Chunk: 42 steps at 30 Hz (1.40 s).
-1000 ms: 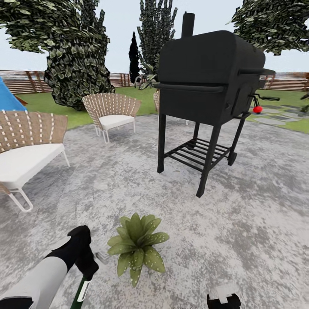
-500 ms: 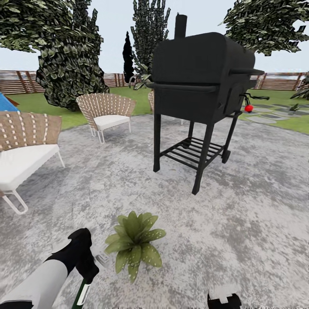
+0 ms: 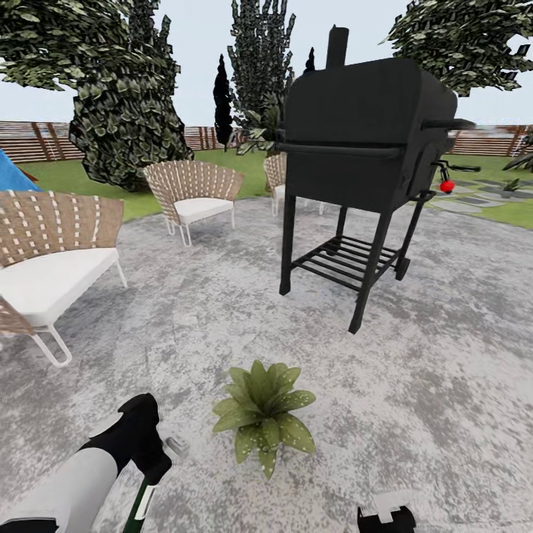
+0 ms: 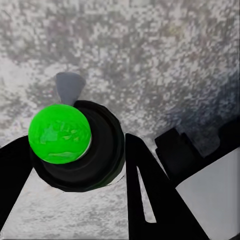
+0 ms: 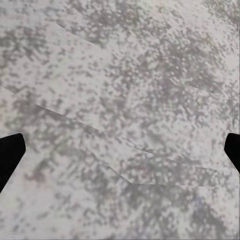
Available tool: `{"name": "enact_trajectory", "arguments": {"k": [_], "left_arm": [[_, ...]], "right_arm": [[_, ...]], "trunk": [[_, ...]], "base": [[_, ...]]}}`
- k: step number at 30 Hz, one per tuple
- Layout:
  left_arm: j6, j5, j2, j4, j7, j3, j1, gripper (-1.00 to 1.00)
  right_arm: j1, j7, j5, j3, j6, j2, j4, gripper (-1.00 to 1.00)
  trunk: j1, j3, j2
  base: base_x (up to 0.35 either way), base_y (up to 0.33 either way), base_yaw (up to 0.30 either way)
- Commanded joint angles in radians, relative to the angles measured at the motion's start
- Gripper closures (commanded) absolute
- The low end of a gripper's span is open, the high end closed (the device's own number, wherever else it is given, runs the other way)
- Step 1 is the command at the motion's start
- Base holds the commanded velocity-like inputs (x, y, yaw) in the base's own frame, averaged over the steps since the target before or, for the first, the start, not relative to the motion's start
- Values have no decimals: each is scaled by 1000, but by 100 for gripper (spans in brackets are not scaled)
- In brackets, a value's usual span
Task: Pick up the pesticide atomizer in the garden and spray insectifuge to fully cover both potted plants in the garden.
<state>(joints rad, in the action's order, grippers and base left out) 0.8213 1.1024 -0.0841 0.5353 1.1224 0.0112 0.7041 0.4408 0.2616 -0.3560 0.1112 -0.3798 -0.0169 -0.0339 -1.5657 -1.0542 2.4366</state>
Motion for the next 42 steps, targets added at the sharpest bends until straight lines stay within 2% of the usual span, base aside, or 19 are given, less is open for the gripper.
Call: {"name": "enact_trajectory", "arguments": {"k": [1,11,19,21,26,31,32,34,37,42], "left_arm": [[7,4,0,2,8,1,0,100],[7,5,0,2,8,2,0,100],[7,5,0,21,22,6,10,100],[7,5,1,25,40,8,21,100],[4,19,0,42,174,15,107,100],[4,21,-5,44,197,18,145,100],[4,23,-7,43,241,19,164,100],[4,49,-4,43,272,19,167,100],[3,90,-2,43,284,19,162,100],[2,98,0,41,286,20,156,100]], "right_arm": [[1,4,-11,8,-4,0,2,-100],[1,4,-11,8,-4,0,2,-100],[1,4,-11,8,-4,0,2,-100],[1,4,-11,8,-4,0,2,-100],[1,4,-9,10,-4,1,1,-100],[1,4,-9,10,-4,5,-1,-100],[1,4,-8,10,-4,6,-1,-100],[1,4,9,10,-4,7,-1,-100],[1,4,54,10,-4,7,-1,-100],[1,3,67,10,-4,5,-1,-100]], "trunk": [[0,-1,0],[0,-1,0],[0,-1,0],[0,-1,0],[0,-1,0],[0,-1,0],[0,-1,0],[0,-1,0],[0,-1,0],[0,2,0]], "base": [[0,337,-57],[0,322,-252],[0,36,-281],[0,1,-281],[0,0,-281],[0,0,-123],[0,0,-4],[0,0,-1],[0,0,-9],[0,0,-177]]}}
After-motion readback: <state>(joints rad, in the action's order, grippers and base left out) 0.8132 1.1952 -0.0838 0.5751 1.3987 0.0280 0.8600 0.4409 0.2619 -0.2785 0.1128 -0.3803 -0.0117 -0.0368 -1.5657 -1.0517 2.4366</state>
